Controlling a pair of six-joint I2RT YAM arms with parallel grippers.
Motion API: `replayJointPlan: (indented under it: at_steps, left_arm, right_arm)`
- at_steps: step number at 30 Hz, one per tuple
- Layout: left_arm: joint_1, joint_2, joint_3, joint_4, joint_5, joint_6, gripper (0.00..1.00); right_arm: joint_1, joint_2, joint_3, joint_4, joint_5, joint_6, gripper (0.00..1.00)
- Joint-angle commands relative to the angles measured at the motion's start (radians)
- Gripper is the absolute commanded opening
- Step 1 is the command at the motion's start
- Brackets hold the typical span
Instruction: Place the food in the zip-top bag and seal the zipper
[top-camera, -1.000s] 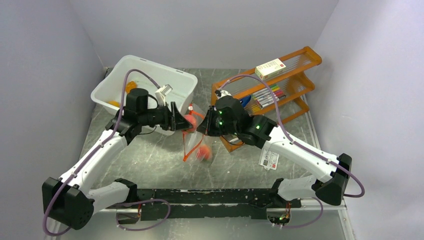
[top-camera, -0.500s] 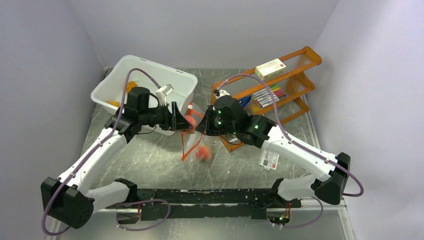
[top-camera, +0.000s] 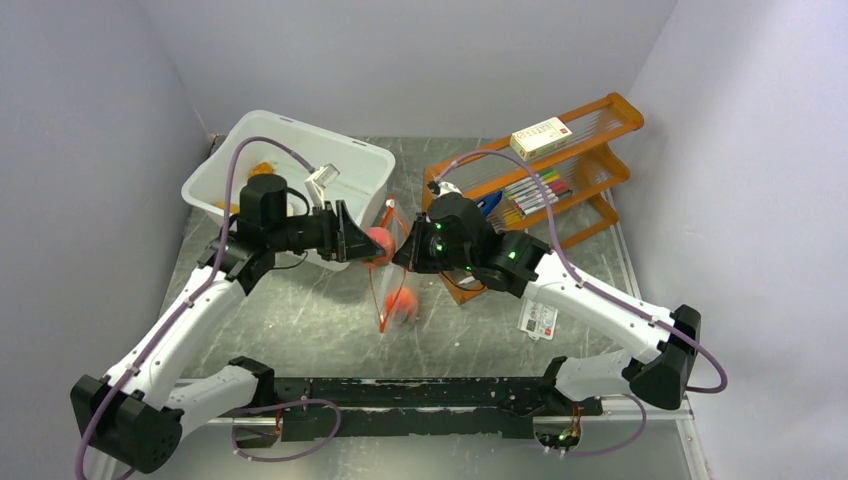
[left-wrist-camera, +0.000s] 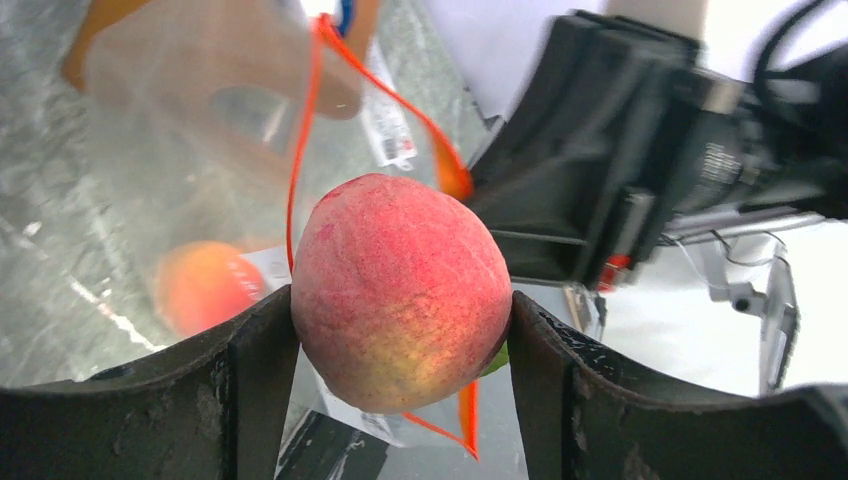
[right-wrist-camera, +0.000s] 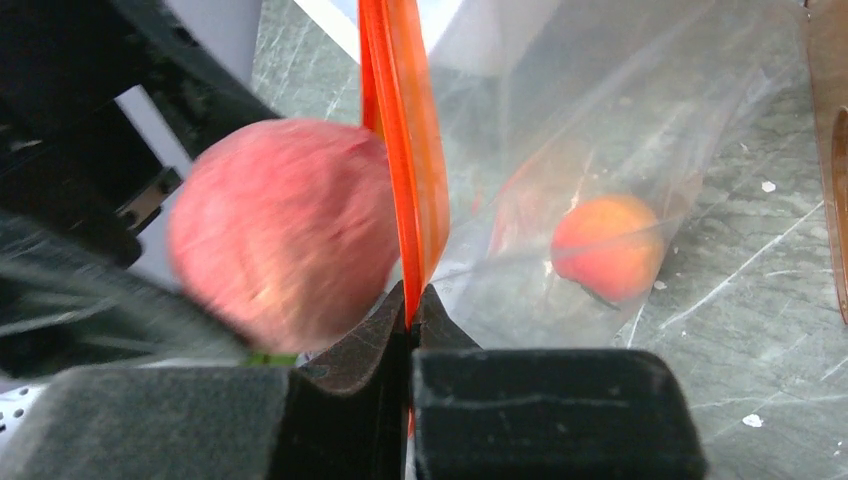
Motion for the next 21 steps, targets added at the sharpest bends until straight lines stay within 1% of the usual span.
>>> replayJointPlan:
  at_steps: [1,6,10,12,14,17,21]
  left_arm:
    - [-0.011,-0.074,-0.017,0.177,0.126,-0.104,0.47]
    - [-0.011,-0.108,-0.084,0.405,0.224,-0.242,0.47]
    - [-0.011,-0.124,-0.109,0.475,0.237,-0.274,0.48]
    - [-0.011,-0.111,-0.11,0.455,0.237,-0.254,0.48]
    - [-0.011,-0.092,-0.102,0.398,0.231,-0.218,0.47]
    - [-0.011,-0.086,-0.129,0.382,0.216,-0.19,0.47]
    - [-0.011,-0.079,-0.128,0.268,0.166,-0.116,0.47]
  right_arm:
    - [0.0,-0.009,-0.002,0.025,0.03,0.012,0.0]
    - [0.0,-0.001,0.009,0.014,0.038,0.009,0.0]
    - [0.0,0.002,0.011,0.011,0.04,0.013,0.0]
    - [0.001,-0.002,0.014,0.012,0.043,0.014,0.0]
    - [0.0,-0.008,0.015,0.013,0.049,0.015,0.0]
    - [0.001,-0.017,0.011,0.021,0.059,0.018,0.0]
    - [0.0,-0.017,0.022,0.027,0.036,0.021,0.0]
